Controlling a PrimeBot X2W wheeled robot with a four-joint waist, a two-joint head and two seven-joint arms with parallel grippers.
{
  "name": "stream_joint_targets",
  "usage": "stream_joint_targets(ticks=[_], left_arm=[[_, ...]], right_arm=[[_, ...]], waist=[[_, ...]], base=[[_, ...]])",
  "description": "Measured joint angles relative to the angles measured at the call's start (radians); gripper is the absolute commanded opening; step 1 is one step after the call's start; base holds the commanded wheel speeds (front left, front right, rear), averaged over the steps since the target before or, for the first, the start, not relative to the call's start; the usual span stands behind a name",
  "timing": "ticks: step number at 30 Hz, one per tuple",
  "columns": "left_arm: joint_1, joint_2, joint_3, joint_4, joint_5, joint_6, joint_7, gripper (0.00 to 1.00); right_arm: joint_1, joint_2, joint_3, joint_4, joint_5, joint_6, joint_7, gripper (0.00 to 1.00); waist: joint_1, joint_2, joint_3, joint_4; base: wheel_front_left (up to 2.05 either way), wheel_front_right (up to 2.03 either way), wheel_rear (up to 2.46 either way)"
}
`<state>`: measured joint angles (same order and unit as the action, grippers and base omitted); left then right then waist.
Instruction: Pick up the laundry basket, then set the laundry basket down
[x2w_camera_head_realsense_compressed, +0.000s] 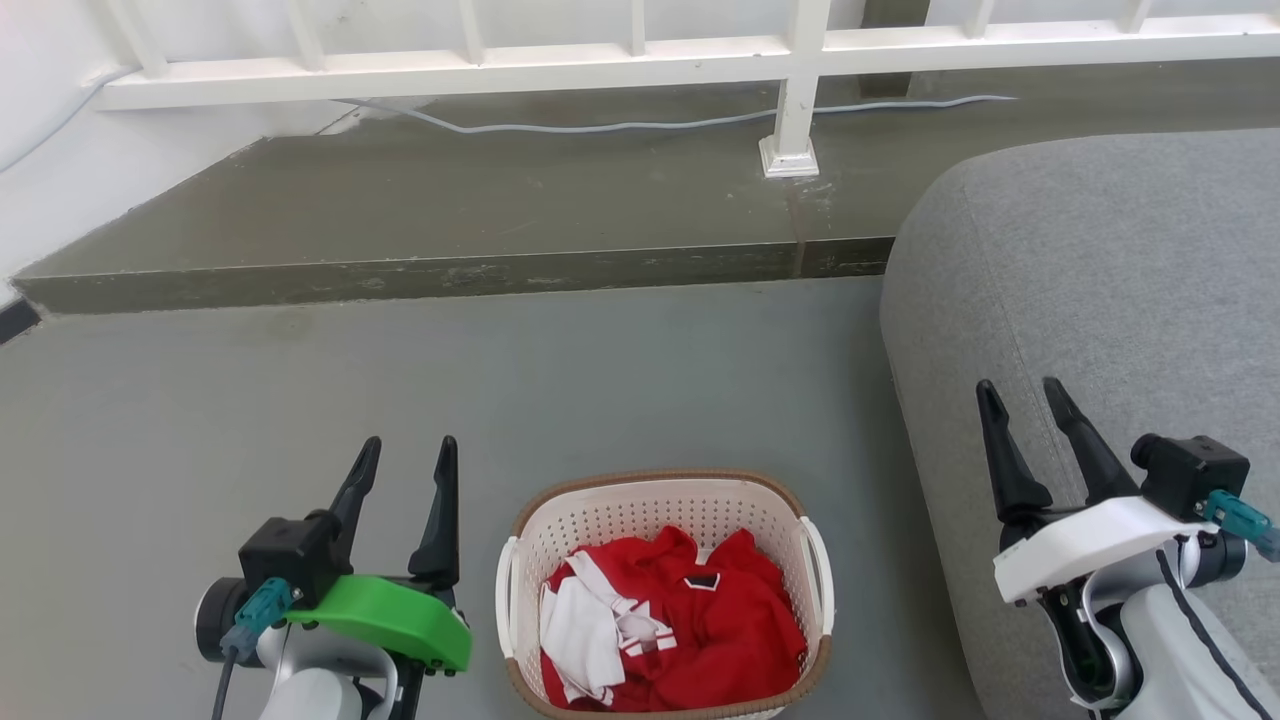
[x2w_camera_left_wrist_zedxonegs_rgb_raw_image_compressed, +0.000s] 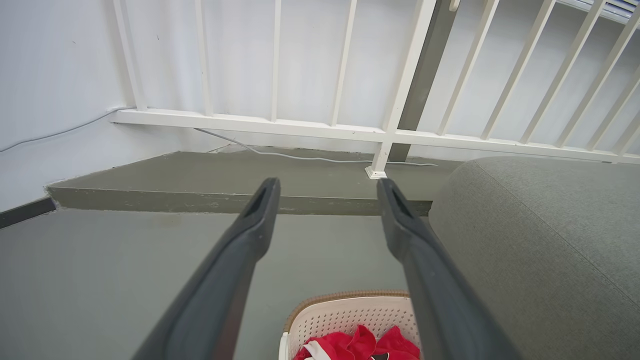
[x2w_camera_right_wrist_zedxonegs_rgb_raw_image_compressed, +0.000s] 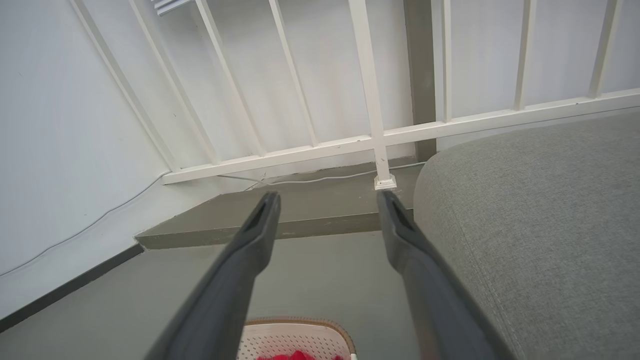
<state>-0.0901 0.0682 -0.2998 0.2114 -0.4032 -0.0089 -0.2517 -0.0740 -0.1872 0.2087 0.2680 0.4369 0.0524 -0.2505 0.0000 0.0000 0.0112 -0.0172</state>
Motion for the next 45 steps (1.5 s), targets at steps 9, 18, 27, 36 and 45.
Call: stream_joint_targets(ticks=[9, 18, 27, 36, 45], left_arm=[[0.012, -0.009, 0.01, -0.004, 0.007, -0.009, 0.0, 1.0], [0.019, -0.014, 0.019, -0.004, 0.012, -0.019, 0.0, 1.0], [0.048, -0.02, 0.014, 0.033, -0.009, -0.026, 0.005, 0.0], [0.048, -0.02, 0.037, 0.031, -0.102, -0.028, 0.024, 0.0], [0.048, -0.021, 0.068, 0.029, -0.226, -0.036, 0.058, 0.0]], right_arm=[[0.002, 0.013, -0.014, 0.0, -0.016, 0.011, 0.0, 1.0], [0.005, 0.023, -0.029, 0.0, -0.024, 0.021, 0.0, 1.0], [0.04, 0.047, -0.033, 0.036, -0.006, 0.022, 0.005, 0.0], [0.039, 0.055, -0.067, 0.04, 0.093, 0.023, 0.042, 0.0], [0.038, 0.062, -0.09, 0.04, 0.207, 0.027, 0.076, 0.0]], waist=[[0.0, 0.0, 0.001, -0.002], [0.0, 0.0, 0.001, -0.005], [0.0, 0.0, 0.0, -0.005], [0.0, 0.0, -0.001, -0.002], [0.0, 0.0, -0.001, -0.001]], base=[[0.0, 0.0, 0.0], [0.0, 0.0, 0.0], [0.0, 0.0, 0.0], [0.0, 0.0, 0.0], [0.0, 0.0, 0.0]])
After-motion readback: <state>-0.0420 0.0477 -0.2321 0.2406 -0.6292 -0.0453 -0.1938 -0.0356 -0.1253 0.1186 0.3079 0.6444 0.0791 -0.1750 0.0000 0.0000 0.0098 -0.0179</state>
